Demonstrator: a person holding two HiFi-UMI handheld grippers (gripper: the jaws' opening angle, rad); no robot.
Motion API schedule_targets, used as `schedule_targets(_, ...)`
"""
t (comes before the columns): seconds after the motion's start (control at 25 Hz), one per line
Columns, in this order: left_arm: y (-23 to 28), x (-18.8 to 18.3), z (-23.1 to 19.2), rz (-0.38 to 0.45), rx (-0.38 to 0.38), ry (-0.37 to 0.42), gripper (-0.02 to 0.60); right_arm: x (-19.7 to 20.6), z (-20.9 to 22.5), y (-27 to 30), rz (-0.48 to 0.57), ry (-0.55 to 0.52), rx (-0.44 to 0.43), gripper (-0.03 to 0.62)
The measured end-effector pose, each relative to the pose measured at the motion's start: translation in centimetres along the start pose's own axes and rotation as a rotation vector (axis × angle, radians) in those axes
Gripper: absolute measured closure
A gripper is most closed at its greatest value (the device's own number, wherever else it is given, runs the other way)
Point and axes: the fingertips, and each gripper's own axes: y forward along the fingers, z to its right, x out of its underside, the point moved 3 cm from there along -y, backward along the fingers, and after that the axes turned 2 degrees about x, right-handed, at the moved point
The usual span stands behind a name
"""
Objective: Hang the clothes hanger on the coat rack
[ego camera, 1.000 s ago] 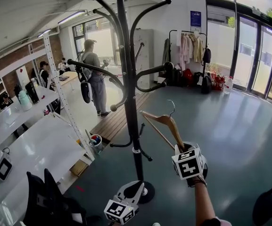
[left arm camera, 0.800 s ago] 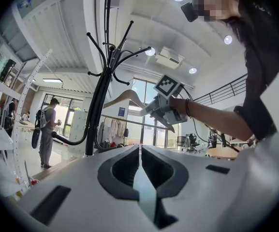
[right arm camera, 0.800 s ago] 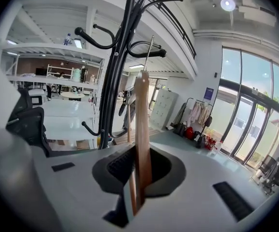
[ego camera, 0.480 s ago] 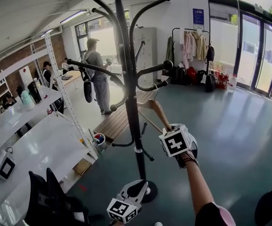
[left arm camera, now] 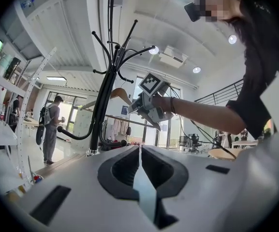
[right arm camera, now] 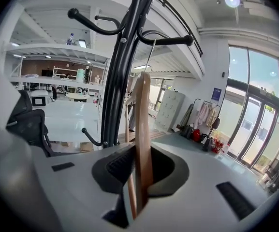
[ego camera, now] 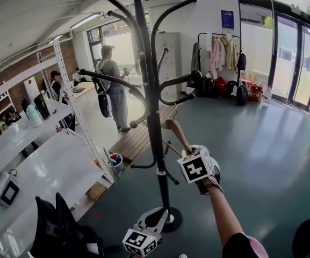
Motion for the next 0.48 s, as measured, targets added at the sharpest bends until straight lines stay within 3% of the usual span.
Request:
schedule_targets(0.24,-0.6,0.1,-0.9,0.002,-0.015,-0.016,0.580,-0.7,0.1,-0.4,0.129,0.067,0.019,0.471)
schedule_targets(0.48,-0.9,0.3,-1.2,0.002,-0.013,-0.036,0.580,-1.3,1.0,-3.2,0.190,0.103,0.069,0.467)
